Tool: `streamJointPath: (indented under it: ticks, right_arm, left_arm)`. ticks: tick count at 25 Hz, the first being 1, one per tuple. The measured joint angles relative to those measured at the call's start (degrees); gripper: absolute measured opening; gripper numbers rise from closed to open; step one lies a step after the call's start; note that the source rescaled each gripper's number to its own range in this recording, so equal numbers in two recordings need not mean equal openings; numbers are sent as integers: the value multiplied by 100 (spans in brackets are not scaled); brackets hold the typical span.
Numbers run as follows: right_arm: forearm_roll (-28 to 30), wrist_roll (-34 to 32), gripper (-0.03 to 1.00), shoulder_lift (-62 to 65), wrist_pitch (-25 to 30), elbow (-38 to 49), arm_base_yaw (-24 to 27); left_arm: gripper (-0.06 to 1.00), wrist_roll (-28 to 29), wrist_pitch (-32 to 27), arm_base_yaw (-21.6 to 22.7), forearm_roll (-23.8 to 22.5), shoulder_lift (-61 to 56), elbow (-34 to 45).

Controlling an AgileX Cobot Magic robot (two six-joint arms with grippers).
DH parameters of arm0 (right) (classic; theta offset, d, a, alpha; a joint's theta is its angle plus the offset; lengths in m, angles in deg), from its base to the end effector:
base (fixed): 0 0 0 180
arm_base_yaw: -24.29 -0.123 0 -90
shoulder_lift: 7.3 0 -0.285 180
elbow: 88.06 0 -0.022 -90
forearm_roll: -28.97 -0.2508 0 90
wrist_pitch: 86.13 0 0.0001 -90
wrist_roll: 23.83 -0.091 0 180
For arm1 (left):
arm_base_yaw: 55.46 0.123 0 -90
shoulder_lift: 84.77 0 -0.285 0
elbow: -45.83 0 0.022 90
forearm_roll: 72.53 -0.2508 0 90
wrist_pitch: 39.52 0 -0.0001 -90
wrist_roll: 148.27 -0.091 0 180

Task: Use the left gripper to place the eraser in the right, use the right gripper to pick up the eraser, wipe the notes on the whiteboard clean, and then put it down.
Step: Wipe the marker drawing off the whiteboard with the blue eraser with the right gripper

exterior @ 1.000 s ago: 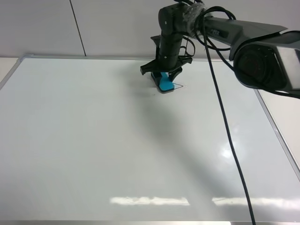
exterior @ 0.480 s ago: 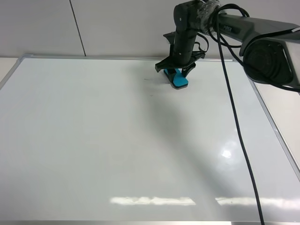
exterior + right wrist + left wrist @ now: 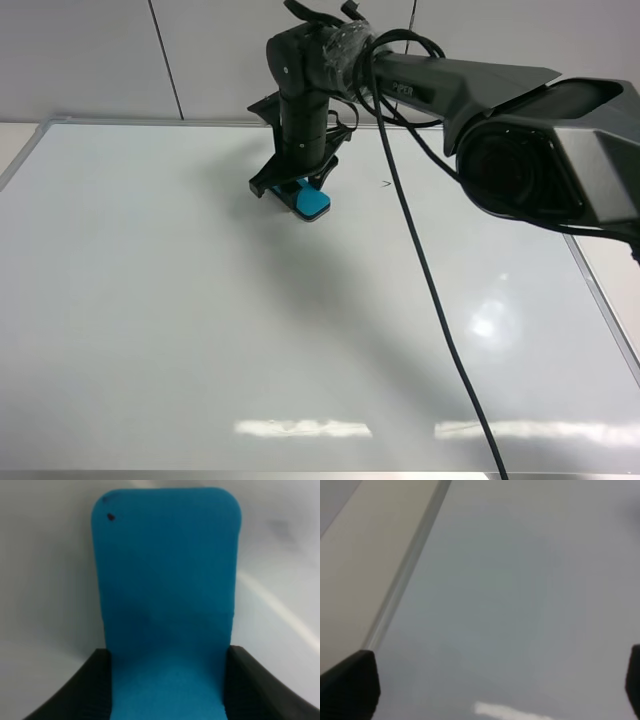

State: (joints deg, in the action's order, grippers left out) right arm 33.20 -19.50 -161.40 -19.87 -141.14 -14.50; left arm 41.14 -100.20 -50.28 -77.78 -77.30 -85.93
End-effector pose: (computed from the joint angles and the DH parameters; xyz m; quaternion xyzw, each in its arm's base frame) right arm 0.4144 0.3252 0.1326 -0.3752 0.9196 -0.0008 0.1162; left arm -0.0071 0.0066 0.2793 -0.1098 0.8418 0.0263 0.5278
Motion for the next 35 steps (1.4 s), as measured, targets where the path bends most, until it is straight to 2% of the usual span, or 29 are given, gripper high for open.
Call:
streamJointPath:
  ticks: [6, 10, 17, 25, 35]
  right_arm:
    - [-95, 4, 1, -19, 30, 0, -72]
    - [-423, -1, 1, -19, 49, 0, 101]
    - [-525, -61, 1, -19, 124, 0, 441]
    - [-380, -78, 1, -9, 186, -6, 1089]
    - [65, 410, 1, 84, 257, 0, 1814]
  left_arm:
    - [100, 0, 0, 0, 0, 0, 0]
    - [100, 0, 0, 0, 0, 0, 0]
    - [100, 0, 0, 0, 0, 0, 0]
    - [100, 0, 0, 0, 0, 0, 0]
    - [100, 0, -8, 0, 0, 0, 0]
